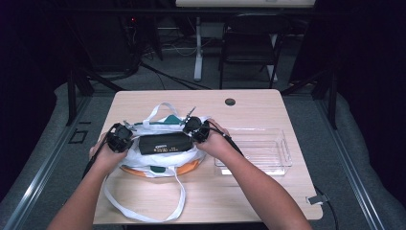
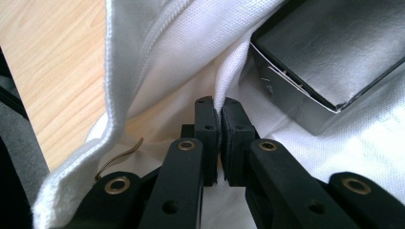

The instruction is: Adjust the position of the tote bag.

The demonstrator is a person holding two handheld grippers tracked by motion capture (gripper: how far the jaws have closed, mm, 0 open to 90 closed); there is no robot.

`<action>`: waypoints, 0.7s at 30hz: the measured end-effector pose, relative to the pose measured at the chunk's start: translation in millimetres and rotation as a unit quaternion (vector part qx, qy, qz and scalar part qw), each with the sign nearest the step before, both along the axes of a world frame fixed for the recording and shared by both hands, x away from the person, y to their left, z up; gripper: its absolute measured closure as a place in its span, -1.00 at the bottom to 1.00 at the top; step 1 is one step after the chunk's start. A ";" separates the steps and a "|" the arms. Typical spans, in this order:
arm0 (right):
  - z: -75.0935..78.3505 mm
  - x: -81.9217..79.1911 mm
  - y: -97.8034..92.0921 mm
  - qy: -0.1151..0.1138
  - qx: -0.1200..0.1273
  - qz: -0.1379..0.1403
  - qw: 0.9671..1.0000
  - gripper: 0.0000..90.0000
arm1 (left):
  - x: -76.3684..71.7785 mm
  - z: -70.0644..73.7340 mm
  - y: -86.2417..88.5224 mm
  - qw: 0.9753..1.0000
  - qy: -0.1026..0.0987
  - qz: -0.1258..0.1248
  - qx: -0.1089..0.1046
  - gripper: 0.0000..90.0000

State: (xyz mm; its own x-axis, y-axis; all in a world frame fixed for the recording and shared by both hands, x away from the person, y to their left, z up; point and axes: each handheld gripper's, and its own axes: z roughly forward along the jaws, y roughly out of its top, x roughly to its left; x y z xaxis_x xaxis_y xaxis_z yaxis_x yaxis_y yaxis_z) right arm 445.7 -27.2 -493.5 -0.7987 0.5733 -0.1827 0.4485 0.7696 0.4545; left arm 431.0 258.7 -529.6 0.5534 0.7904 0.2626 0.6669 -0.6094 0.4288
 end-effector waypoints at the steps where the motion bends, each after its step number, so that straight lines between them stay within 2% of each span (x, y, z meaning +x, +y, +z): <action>1: 0.6 -1.3 0.7 0.003 0.004 0.000 1.000 0.97 | -0.4 0.2 0.7 1.000 0.001 -0.001 0.001 0.94; 5: 4.3 -5.6 2.9 0.005 0.004 0.008 1.000 0.97 | -2.3 0.5 3.2 1.000 0.002 -0.001 0.002 0.94; 8: 7.3 -7.1 2.9 -0.001 0.010 0.008 1.000 0.97 | -2.4 0.3 4.6 1.000 0.003 -0.001 -0.002 0.94; 12: 9.9 -5.2 1.0 0.000 0.030 -0.008 1.000 0.97 | -1.4 -1.0 3.9 1.000 0.001 -0.002 0.003 0.95; 13: 9.7 -2.8 -0.5 0.002 0.043 -0.018 0.999 0.97 | -1.2 -1.4 3.7 1.000 0.001 -0.003 0.004 0.95; 16: 9.6 1.1 -2.9 0.009 0.051 -0.029 0.998 0.96 | -0.7 -1.7 4.2 1.000 0.003 -0.006 0.003 0.95; 17: 8.3 3.4 -4.3 0.012 0.062 -0.037 0.997 0.96 | -0.7 -1.7 4.4 1.000 0.003 -0.006 0.003 0.95; 18: 8.1 8.1 -7.7 0.027 0.075 -0.052 0.995 0.96 | -0.7 -1.8 4.7 1.000 0.003 -0.007 0.003 0.96; 19: 8.1 8.1 -7.7 0.027 0.075 -0.052 0.995 0.96 | -0.6 -2.0 5.0 1.000 0.003 -0.008 0.003 0.96; 20: 7.1 11.8 -10.7 0.037 0.096 -0.073 0.992 0.96 | -0.3 -2.4 5.1 1.000 0.003 -0.010 0.005 0.96; 21: 7.1 11.8 -10.7 0.037 0.096 -0.073 0.992 0.96 | -0.3 -2.4 5.1 1.000 0.003 -0.010 0.005 0.96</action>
State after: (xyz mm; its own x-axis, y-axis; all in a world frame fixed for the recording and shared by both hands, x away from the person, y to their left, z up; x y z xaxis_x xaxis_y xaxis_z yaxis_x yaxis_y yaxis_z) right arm 457.5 -38.0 -486.3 -0.7118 0.7024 -0.0028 0.5869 0.5969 0.5470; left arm 430.7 263.9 -532.0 0.5709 0.7764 0.2671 0.6574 -0.6271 0.4177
